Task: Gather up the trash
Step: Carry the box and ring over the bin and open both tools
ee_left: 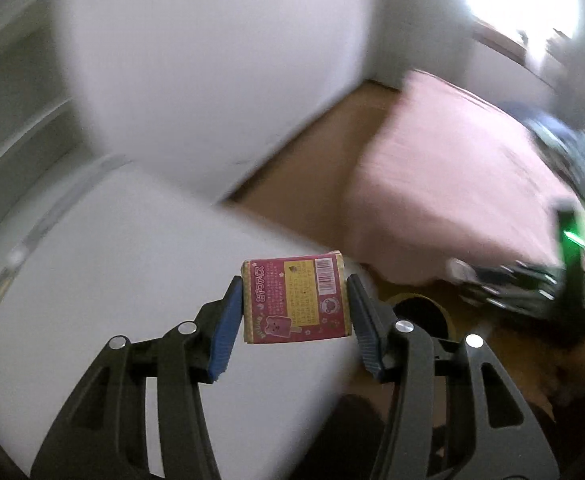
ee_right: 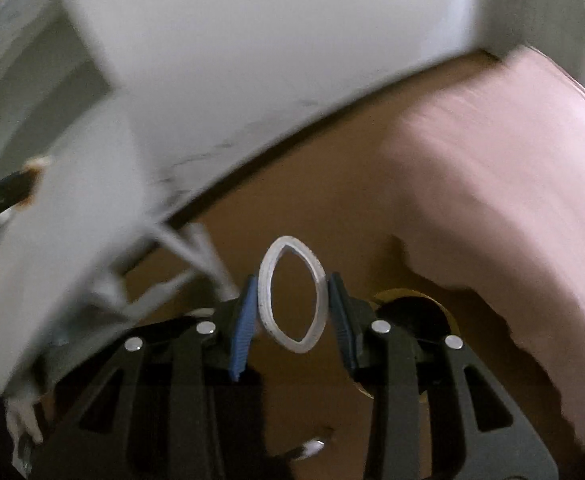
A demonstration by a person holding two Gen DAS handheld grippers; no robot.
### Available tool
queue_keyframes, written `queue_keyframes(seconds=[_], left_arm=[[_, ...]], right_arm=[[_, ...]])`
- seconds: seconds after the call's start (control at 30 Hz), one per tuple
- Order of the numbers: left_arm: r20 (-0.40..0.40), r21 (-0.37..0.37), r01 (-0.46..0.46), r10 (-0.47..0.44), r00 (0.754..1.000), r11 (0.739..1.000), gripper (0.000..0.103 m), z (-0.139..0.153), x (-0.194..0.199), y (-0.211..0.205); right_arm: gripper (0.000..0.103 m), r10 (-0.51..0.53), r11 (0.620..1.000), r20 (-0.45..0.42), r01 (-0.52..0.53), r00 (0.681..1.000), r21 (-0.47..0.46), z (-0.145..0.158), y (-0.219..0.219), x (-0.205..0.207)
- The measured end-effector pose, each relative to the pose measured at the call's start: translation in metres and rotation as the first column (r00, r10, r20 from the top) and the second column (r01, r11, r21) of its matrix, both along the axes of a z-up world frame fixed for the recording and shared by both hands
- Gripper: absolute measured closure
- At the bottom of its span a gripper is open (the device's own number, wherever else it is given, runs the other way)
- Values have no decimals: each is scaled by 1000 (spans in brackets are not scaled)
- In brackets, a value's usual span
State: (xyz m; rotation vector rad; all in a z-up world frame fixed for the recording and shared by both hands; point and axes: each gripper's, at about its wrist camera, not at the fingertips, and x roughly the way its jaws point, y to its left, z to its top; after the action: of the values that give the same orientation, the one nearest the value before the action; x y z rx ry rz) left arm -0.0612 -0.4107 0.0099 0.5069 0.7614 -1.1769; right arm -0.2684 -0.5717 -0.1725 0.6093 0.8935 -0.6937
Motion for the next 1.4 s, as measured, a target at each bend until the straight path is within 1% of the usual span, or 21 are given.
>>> queue_keyframes(seconds=[0.03, 0.1, 0.13, 0.2, 0.23, 0.3, 0.33, 0.4, 0.47, 0.5, 0.6, 0.63, 0.7, 0.8, 0.87, 1.07, 1.1, 1.13, 1.17, 1.2, 1.4], left_arm=[[15, -2, 67, -67, 998, 998, 52, -6, -34, -18], [13, 5, 131, -131, 991, 991, 52, -17, -69, -37], [5, 6, 159, -159, 987, 987, 52, -29, -90, -48], [-37, 12, 200, -200, 979, 980, 52, -58, -115, -66], [-58, 25, 216, -214, 975, 976, 52, -84, -128, -81], [-47, 49, 209, -207, 977, 977, 52, -121, -134, -96], [-79, 76, 217, -211, 974, 973, 52, -147, -135, -107], [-158, 100, 233, -215, 964, 967, 52, -187, -131, -123], [-185, 136, 224, -197, 963, 965, 52, -225, -128, -137], [-225, 149, 220, -184, 957, 964, 52, -245, -126, -142], [-306, 187, 227, -163, 938, 956, 52, -273, -122, -146], [-321, 191, 227, -157, 934, 955, 52, -277, -121, -150], [-315, 173, 224, -162, 935, 959, 52, -280, -119, -148], [-304, 189, 238, -174, 937, 953, 52, -285, -130, -144], [-305, 189, 248, -183, 934, 950, 52, -286, -131, -144], [-327, 187, 248, -178, 928, 950, 52, -280, -126, -140], [-331, 188, 247, -175, 927, 951, 52, -281, -126, -140], [-335, 190, 245, -172, 926, 951, 52, -281, -125, -140], [-339, 191, 244, -170, 926, 951, 52, -281, -126, -140], [-342, 192, 243, -168, 925, 951, 52, -281, -126, -140], [-342, 197, 253, -175, 923, 947, 52, -281, -131, -142]], right_arm=[[67, -40, 999, -3, 40, 999, 20, -10, -9, -17], [67, -113, 992, -12, 113, 994, 58, -34, -25, -49], [67, -140, 987, -17, 141, 990, 74, -45, -32, -62], [67, -204, 971, -28, 206, 979, 122, -74, -49, -85], [67, -232, 961, -51, 238, 971, 140, -90, -57, -94], [67, -267, 945, -83, 278, 960, 170, -116, -67, -108], [67, -284, 934, -90, 296, 955, 199, -129, -72, -115], [67, -302, 918, -108, 320, 947, 236, -150, -77, -126], [67, -306, 910, -128, 329, 943, 252, -163, -80, -128], [67, -309, 906, -133, 334, 942, 258, -168, -80, -128], [67, -304, 903, -153, 335, 940, 267, -177, -78, -125], [67, -300, 903, -156, 333, 941, 272, -177, -78, -127], [67, -295, 903, -160, 330, 942, 277, -181, -76, -123], [67, -288, 904, -162, 323, 944, 279, -183, -77, -119], [67, -279, 907, -162, 315, 947, 278, -184, -84, -114], [65, -272, 906, -172, 312, 947, 286, -186, -85, -112], [56, -272, 906, -171, 312, 947, 285, -185, -85, -112], [44, -274, 906, -171, 313, 947, 284, -184, -85, -112], [41, -274, 908, -168, 312, 947, 279, -184, -85, -111], [39, -273, 910, -165, 310, 948, 275, -182, -85, -111], [38, -276, 907, -165, 313, 947, 280, -186, -86, -111]])
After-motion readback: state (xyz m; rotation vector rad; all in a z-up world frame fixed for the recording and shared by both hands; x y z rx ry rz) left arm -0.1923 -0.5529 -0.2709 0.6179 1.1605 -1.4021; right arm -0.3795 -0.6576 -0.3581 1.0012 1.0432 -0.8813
